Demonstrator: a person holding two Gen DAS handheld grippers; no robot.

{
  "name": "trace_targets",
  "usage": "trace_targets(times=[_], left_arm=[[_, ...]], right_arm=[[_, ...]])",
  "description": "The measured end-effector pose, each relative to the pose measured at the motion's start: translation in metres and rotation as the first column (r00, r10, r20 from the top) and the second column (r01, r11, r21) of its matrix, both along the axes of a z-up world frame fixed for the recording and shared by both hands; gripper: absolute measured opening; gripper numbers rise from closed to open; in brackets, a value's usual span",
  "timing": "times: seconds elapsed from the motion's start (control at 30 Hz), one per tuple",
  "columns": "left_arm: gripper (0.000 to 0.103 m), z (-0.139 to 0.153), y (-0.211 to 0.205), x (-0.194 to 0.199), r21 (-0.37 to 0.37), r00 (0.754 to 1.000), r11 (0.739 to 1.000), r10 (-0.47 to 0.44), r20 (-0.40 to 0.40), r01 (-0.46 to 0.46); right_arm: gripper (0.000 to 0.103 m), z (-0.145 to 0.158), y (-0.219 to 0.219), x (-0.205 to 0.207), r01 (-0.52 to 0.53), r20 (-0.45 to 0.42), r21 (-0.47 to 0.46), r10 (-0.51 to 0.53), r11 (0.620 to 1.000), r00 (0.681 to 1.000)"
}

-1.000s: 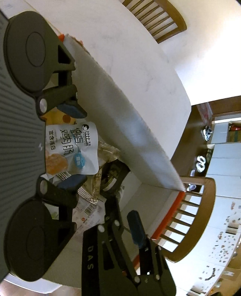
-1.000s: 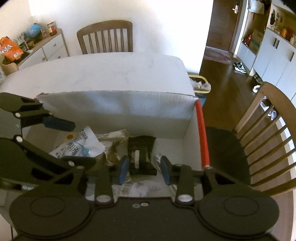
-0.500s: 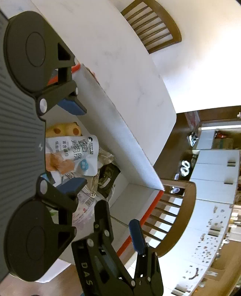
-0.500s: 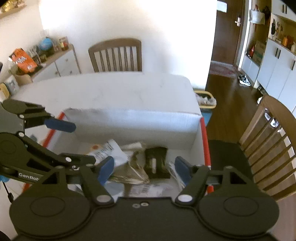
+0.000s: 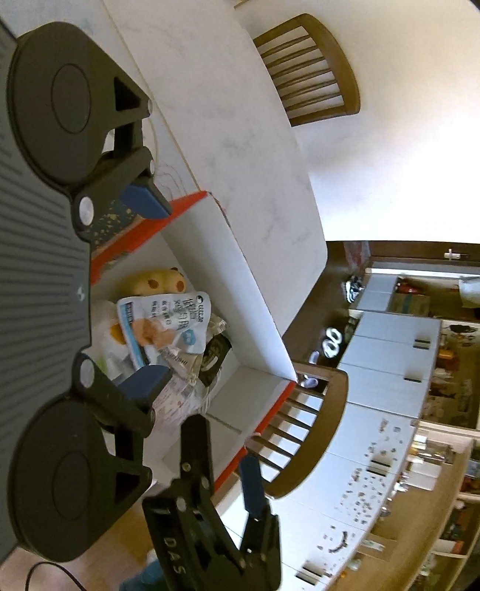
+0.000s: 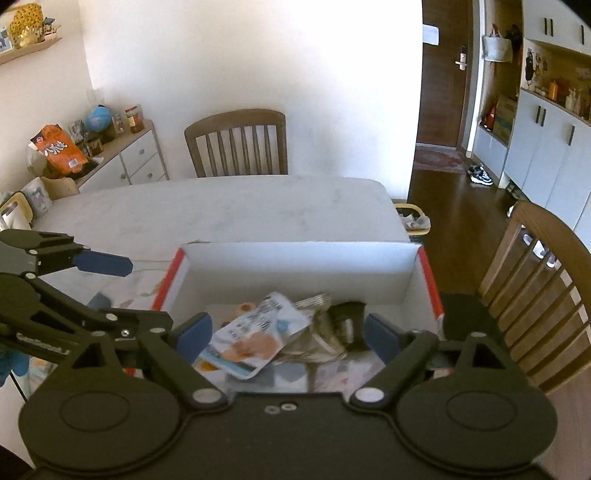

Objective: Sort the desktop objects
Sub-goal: 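Withdraw both grippers from the box back over the table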

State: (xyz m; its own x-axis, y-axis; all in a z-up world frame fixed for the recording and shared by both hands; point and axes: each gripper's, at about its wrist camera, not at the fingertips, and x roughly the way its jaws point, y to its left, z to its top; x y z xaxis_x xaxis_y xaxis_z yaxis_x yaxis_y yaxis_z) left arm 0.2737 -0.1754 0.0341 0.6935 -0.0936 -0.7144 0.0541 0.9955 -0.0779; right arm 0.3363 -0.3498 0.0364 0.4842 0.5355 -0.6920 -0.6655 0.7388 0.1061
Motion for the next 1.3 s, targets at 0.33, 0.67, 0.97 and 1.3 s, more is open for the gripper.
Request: trace_targets(times=[0.33, 0.67, 0.97, 1.3], left_arm=[[0.102, 0.007, 0.040, -0.073, -0.005, 0.997, 0.998, 0.058, 0.059, -0.058], [0.102, 0.005, 0.101, -0.133, 0.002, 0.992, 0.994, 0.113, 0.056, -0.113], [0.102, 0.005, 0.150, -0.174, 0.006, 0.987, 0.988, 0.150, 0.063, -0.151], [0.102, -0.025, 0.174, -0.215, 0.020, 0.992, 0.993, 0.116, 0.040, -0.117]], right_arm=[[0.090, 0.004, 0.039, -0.068, 0.012, 0.035, -0.012, -0.012, 1.000, 0.999], [0.091, -0.003, 0.087, -0.135, -0.020, 0.044, -0.024, 0.021, 1.000, 0.999], [0.091, -0.007, 0.126, -0.178, -0.049, 0.042, -0.021, 0.050, 0.999, 0.998], [0.091, -0.015, 0.159, -0.197, -0.058, 0.050, -0.028, 0.059, 0.998, 0.997]])
